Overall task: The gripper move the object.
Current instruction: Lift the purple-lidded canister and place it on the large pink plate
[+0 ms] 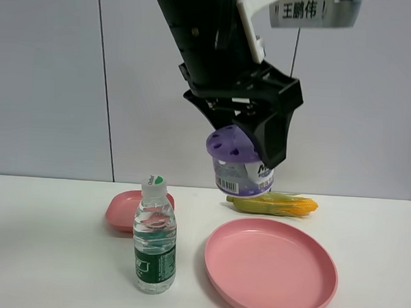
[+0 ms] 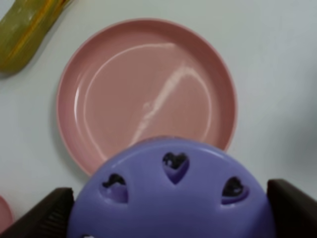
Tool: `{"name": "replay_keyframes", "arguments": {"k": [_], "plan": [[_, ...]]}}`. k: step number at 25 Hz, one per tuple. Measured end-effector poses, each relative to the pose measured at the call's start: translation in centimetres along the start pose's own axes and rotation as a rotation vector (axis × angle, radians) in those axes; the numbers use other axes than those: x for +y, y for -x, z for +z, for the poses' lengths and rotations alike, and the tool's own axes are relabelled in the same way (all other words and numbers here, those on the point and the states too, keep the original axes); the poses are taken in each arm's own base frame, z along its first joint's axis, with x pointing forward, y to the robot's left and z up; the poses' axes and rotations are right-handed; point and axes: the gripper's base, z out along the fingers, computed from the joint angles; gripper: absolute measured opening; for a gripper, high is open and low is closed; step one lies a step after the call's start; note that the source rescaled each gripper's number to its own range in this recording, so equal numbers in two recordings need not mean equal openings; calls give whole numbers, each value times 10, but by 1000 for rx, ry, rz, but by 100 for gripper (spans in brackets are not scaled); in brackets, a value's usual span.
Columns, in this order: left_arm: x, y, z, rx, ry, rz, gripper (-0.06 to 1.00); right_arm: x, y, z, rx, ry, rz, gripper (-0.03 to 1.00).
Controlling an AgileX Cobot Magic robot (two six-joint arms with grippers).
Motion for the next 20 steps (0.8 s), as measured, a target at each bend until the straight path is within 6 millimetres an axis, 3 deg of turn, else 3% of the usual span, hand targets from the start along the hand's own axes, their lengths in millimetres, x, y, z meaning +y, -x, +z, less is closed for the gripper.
{"name": "replay_keyframes", "arguments": {"k": [12, 20], "plan": [[6, -1, 78, 63, 5, 54, 1, 0, 0, 0, 0, 0, 0, 100], [7, 1, 111, 83, -1, 70, 1, 0, 0, 0, 0, 0, 0, 100]]}}
